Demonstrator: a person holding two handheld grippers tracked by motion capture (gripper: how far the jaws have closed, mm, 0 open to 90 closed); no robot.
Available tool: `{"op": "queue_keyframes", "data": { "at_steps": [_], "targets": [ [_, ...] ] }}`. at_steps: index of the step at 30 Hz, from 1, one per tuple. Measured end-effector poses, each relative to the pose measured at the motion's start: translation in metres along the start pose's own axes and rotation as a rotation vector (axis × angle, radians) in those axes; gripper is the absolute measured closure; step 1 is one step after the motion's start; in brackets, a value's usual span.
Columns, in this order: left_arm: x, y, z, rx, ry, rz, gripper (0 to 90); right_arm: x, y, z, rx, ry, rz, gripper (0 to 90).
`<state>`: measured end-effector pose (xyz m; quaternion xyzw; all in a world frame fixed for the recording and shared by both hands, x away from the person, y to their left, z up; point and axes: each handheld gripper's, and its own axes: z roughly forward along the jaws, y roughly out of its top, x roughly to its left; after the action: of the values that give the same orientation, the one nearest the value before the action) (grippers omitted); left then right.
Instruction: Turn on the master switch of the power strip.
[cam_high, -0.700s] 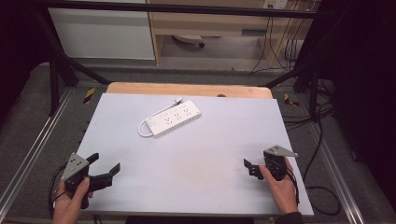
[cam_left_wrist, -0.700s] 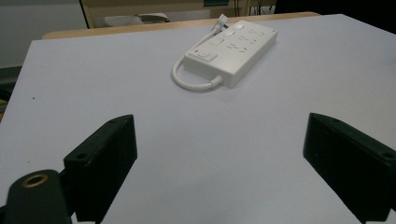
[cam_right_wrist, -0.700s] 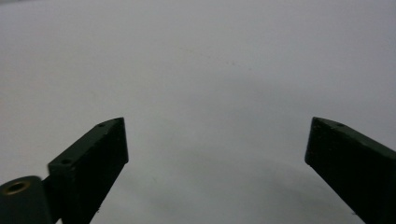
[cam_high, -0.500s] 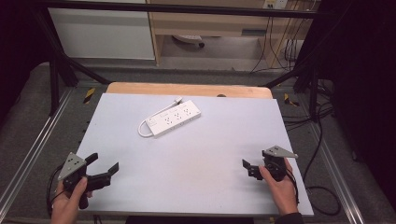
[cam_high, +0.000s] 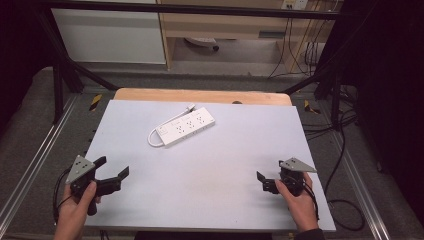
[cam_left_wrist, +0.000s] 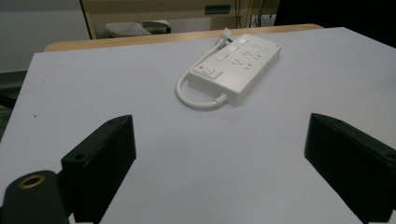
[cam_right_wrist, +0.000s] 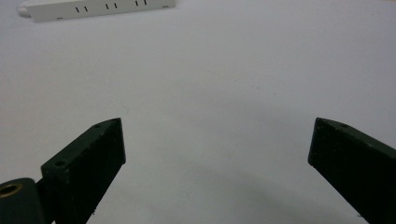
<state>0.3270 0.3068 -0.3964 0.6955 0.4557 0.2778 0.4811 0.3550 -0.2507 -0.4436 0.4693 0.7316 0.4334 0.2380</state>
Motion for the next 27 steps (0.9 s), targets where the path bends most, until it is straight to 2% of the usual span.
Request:
{"op": "queue_keyframes", "data": {
  "at_steps": [8, 9, 17, 20, 27],
  "targets": [
    [0.004, 0.017, 0.023, -0.005, -0.038, -0.008, 7.6, 0.0, 0.001, -0.002, -0.012, -0.006, 0.002, 3.4],
    [0.004, 0.019, 0.027, -0.001, -0.044, -0.008, 7.6, 0.0, 0.001, -0.002, -0.021, 0.009, 0.007, 3.4],
    [0.004, 0.026, 0.052, 0.019, -0.071, -0.022, 8.0, 0.0, 0.002, 0.0, -0.026, 0.016, 0.005, 3.4],
    [0.001, 0.03, 0.065, 0.029, -0.07, -0.021, 8.4, 0.0, 0.001, 0.0, -0.028, 0.016, 0.013, 3.4],
    [-0.002, 0.037, 0.083, 0.056, -0.072, -0.014, 8.3, 0.001, 0.002, 0.0, -0.028, 0.018, 0.008, 3.3]
  ]
}}
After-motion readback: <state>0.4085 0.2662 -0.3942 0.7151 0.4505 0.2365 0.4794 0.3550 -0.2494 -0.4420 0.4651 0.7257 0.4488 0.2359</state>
